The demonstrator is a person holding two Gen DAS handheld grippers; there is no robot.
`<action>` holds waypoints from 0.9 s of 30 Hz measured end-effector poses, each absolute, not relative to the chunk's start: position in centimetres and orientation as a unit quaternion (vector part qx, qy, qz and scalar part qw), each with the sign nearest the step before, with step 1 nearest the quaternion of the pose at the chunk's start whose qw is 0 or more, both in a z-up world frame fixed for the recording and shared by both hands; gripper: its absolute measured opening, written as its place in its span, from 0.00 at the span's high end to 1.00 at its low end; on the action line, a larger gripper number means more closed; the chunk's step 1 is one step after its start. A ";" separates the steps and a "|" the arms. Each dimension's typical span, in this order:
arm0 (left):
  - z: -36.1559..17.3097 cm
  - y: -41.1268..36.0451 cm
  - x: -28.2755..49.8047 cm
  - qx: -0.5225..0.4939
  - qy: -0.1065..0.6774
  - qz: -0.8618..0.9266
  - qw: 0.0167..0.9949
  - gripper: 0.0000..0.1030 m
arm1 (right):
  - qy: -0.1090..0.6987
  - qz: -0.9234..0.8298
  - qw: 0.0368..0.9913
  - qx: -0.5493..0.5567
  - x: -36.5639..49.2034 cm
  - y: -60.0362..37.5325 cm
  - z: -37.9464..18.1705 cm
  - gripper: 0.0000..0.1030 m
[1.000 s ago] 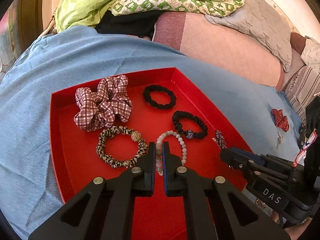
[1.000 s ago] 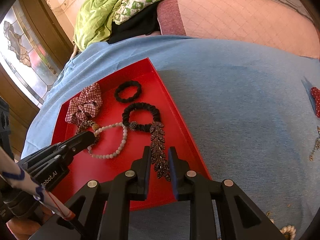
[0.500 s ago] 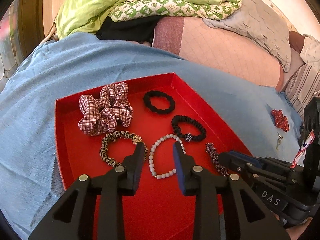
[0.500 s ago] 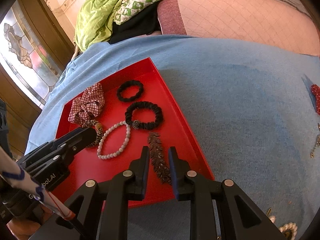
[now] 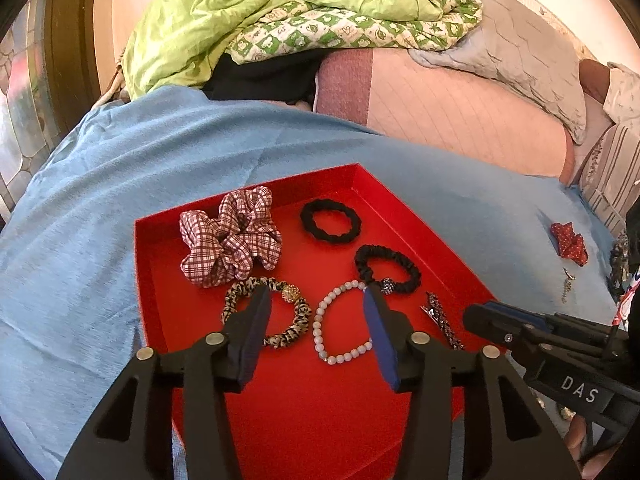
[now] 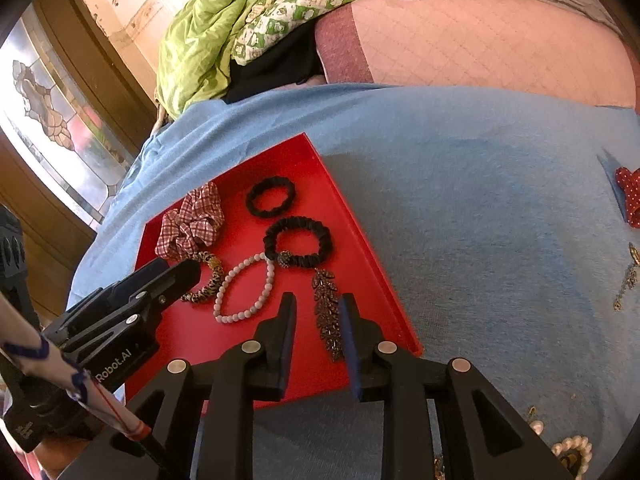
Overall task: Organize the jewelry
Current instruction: 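Move both tools back from the tray toward the remaining pearl jewelry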
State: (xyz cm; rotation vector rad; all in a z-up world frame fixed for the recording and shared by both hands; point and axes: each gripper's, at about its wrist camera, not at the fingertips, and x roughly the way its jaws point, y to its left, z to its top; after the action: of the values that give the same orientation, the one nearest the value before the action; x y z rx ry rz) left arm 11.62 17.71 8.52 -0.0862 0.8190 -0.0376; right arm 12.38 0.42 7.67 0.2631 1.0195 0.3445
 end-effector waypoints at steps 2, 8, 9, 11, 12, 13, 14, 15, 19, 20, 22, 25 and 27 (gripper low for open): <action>8.6 17.8 11.6 -0.042 0.396 -0.016 0.917 0.50 | 0.483 0.163 0.851 0.126 12.4 0.4 7.7 0.75; 8.6 17.9 11.5 -0.041 0.396 -0.012 0.917 0.47 | 0.483 0.165 0.851 0.127 12.3 0.4 7.8 0.74; 8.7 17.9 11.5 -0.041 0.396 -0.010 0.917 0.44 | 0.482 0.165 0.851 0.127 12.2 0.4 7.9 0.73; 8.7 18.0 11.5 -0.041 0.394 -0.008 0.918 0.43 | 0.481 0.165 0.851 0.127 12.2 0.4 8.0 0.73; 8.7 18.0 11.5 -0.041 0.394 -0.007 0.918 0.43 | 0.481 0.164 0.852 0.128 12.2 0.3 8.0 0.73; 8.8 18.0 11.5 -0.041 0.394 -0.005 0.918 0.42 | 0.481 0.164 0.852 0.129 12.2 0.2 8.1 0.73; 8.8 18.1 11.5 -0.041 0.394 -0.004 0.918 0.40 | 0.480 0.164 0.852 0.129 12.1 0.1 8.1 0.72; 8.8 18.1 11.5 -0.041 0.394 -0.003 0.918 0.40 | 0.480 0.163 0.853 0.129 12.1 0.0 8.2 0.72; 8.9 18.0 11.4 -0.043 0.392 0.001 0.919 0.38 | 0.478 0.160 0.854 0.131 12.0 -0.6 8.4 0.70; 9.0 18.0 11.4 -0.042 0.392 0.001 0.919 0.36 | 0.477 0.159 0.854 0.132 12.0 -0.7 8.5 0.69; 9.0 17.9 11.3 -0.039 0.391 0.004 0.919 0.34 | 0.476 0.157 0.855 0.134 11.9 -1.0 8.6 0.69; 9.2 17.6 11.1 -0.031 0.389 0.006 0.921 0.33 | 0.475 0.155 0.856 0.137 11.8 -1.5 8.8 0.67; 9.2 17.5 11.0 -0.028 0.388 0.009 0.921 0.32 | 0.474 0.154 0.856 0.138 11.6 -1.7 8.9 0.66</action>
State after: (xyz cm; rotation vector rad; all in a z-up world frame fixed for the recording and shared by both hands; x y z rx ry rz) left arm 11.03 17.53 9.24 -0.0580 0.7965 0.0179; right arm 11.61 -1.68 8.87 0.2891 0.9959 0.3233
